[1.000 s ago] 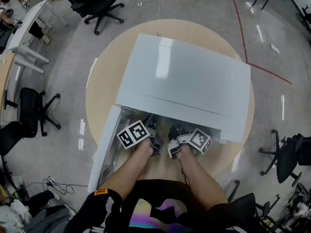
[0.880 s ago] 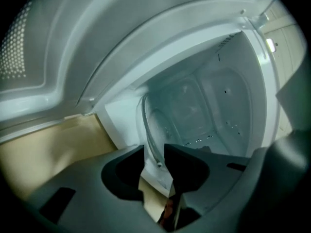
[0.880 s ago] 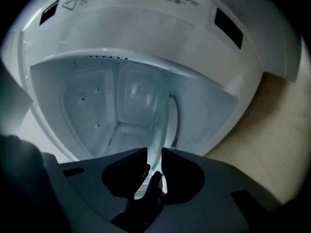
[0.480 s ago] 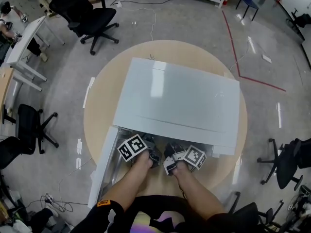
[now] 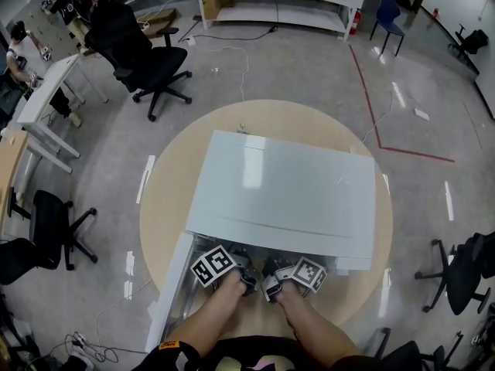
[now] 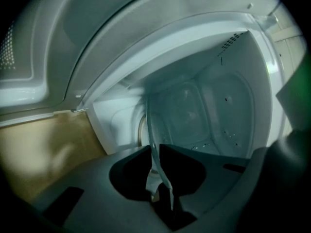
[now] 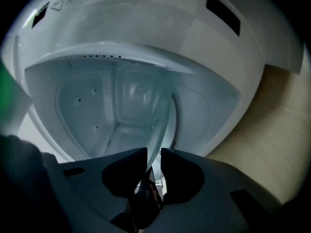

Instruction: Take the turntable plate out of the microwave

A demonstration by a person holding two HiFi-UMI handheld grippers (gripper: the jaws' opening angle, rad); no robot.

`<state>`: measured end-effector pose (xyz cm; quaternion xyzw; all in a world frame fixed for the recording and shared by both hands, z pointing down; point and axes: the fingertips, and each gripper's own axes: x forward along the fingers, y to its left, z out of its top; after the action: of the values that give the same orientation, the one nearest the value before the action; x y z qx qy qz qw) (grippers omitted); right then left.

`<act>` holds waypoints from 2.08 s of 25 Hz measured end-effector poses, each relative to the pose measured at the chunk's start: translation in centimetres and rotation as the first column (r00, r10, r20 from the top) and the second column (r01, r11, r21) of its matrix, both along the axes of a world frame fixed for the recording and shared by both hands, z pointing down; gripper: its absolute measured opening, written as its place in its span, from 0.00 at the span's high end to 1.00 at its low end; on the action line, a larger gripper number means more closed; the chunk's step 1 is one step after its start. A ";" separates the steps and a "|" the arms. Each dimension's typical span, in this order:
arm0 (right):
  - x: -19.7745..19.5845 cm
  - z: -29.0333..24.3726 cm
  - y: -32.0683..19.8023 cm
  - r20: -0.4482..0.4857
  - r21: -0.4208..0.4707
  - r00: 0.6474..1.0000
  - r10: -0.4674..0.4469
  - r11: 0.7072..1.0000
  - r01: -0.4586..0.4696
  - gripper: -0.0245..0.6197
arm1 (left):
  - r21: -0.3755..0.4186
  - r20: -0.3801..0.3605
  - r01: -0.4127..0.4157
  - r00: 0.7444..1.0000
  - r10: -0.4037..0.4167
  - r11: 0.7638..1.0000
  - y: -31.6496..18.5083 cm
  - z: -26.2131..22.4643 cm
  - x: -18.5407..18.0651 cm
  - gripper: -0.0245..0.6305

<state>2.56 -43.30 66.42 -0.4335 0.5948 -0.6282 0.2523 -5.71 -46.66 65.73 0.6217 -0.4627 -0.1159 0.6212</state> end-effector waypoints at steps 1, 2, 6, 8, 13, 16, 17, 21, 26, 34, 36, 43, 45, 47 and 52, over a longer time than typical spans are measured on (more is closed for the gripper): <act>0.0 0.1 -0.2 -0.002 0.002 1.000 -0.003 1.000 0.003 0.83 | 0.001 -0.002 -0.002 1.000 0.002 1.000 0.1 -0.1 0.1 0.81; 0.1 0.1 -0.4 -0.003 0.005 1.000 -0.003 1.000 0.003 0.83 | 0.002 -0.004 -0.005 1.000 0.005 1.000 0.2 -0.2 0.2 0.81; 0.5 0.1 -1.3 -0.021 0.021 1.000 0.016 1.000 -0.016 0.83 | 0.000 -0.004 -0.027 1.000 0.027 1.000 0.5 -0.2 0.6 0.81; 0.4 0.1 -1.6 -0.024 0.025 1.000 0.018 1.000 -0.018 0.83 | 0.000 -0.003 -0.033 0.999 0.033 0.999 0.8 -0.1 0.8 0.81; 0.3 0.3 -1.8 -0.036 0.021 0.999 0.022 1.000 -0.022 0.83 | 0.012 -0.001 -0.040 0.999 0.040 0.999 1.0 -0.3 0.8 0.81; 0.4 0.1 -1.7 -0.003 0.031 1.000 0.031 0.999 -0.031 0.86 | 0.008 -0.014 -0.046 0.999 0.046 0.999 1.3 -0.1 0.8 0.81; 0.4 0.1 -1.6 0.008 0.030 0.999 0.032 0.999 -0.032 0.88 | 0.007 -0.020 -0.050 0.999 0.050 0.999 1.3 0.0 0.8 0.81; 0.3 0.1 -1.8 0.042 0.026 0.998 0.050 0.998 -0.051 0.89 | 0.012 -0.034 -0.074 0.997 0.075 0.997 0.7 0.2 0.8 0.81; 0.5 -0.6 -1.8 0.072 0.045 0.995 0.067 0.997 -0.070 0.89 | 0.032 -0.069 -0.076 0.995 0.078 0.997 -0.1 0.3 0.8 0.80; 0.6 -1.3 -1.5 0.043 0.036 0.996 0.083 0.996 -0.084 0.89 | 0.091 -0.033 -0.074 0.996 0.077 0.993 -0.2 -0.6 0.8 0.80; 0.5 -1.8 -1.4 0.052 0.054 0.995 0.085 0.995 -0.088 0.89 | 0.098 -0.024 -0.075 0.997 0.078 0.992 0.1 -1.0 0.8 0.80; 0.4 -3.8 -0.1 0.046 0.095 0.996 0.075 0.992 -0.079 0.89 | 0.145 -0.028 -0.074 0.996 0.079 0.987 1.4 -3.3 0.6 0.80; 0.2 -4.6 0.7 0.042 0.119 0.997 0.069 0.990 -0.074 0.89 | 0.154 -0.030 -0.075 0.996 0.081 0.985 2.2 -4.0 0.4 0.80; 0.0 -5.2 1.6 0.044 0.135 0.997 0.065 0.988 -0.070 0.89 | 0.163 -0.031 -0.074 0.996 0.081 0.984 3.2 -4.6 0.2 0.80; -0.6 -6.5 4.9 0.043 0.152 0.998 0.056 0.987 -0.061 0.89 | 0.179 -0.032 -0.077 0.996 0.084 0.981 6.5 -6.0 -0.4 0.80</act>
<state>1.99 -38.39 59.88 -0.4181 0.6232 -0.5813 0.3144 -6.08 -40.20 59.71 0.6903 -0.4127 -0.1435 0.5766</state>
